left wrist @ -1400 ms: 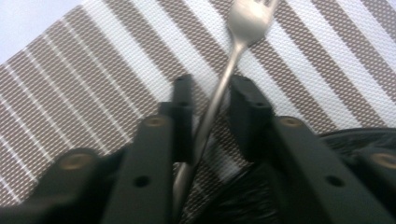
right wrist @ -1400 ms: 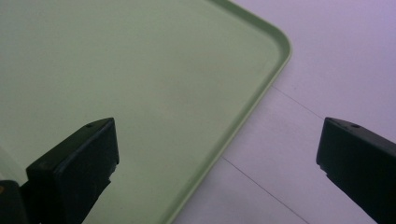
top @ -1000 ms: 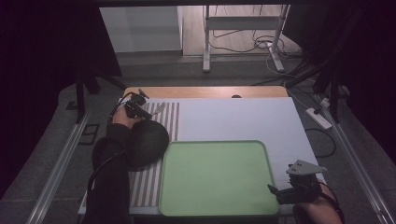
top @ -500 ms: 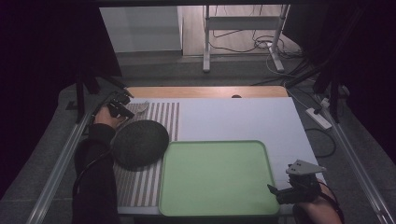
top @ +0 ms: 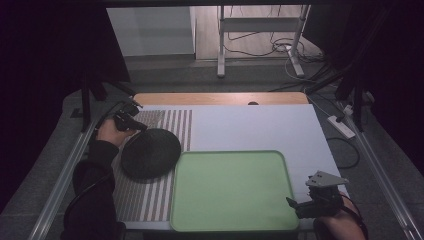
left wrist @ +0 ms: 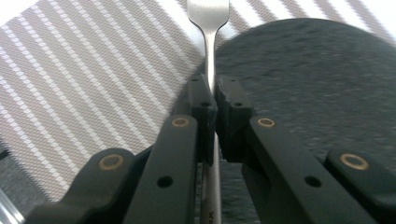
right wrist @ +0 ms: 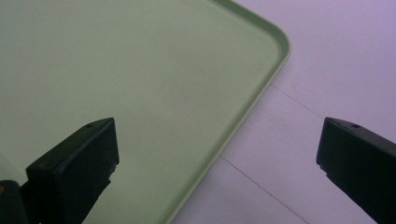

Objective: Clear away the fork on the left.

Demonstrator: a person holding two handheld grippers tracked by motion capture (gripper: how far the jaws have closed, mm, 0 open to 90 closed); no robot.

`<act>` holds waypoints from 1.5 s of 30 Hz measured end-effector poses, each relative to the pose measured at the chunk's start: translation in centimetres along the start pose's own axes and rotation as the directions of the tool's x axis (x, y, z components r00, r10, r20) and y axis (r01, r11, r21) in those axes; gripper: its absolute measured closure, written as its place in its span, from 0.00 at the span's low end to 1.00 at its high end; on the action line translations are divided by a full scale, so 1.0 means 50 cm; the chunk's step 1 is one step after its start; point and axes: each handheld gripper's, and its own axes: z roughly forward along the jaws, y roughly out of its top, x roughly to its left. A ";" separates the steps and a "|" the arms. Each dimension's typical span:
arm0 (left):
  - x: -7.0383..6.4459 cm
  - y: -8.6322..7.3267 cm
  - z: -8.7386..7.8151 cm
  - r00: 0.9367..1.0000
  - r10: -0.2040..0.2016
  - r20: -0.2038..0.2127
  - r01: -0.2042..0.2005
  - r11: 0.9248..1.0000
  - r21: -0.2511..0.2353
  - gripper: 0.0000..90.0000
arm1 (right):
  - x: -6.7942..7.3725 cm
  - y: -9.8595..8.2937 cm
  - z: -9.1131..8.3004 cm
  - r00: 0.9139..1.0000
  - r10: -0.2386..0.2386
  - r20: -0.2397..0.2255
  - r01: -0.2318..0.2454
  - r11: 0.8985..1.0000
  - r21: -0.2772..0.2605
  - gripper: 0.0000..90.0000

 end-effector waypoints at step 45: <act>-0.315 -0.064 0.023 0.987 0.075 0.144 -0.077 0.997 0.010 0.94 | 0.001 -0.001 -0.002 1.000 -0.004 -0.001 0.004 1.000 -0.012 0.00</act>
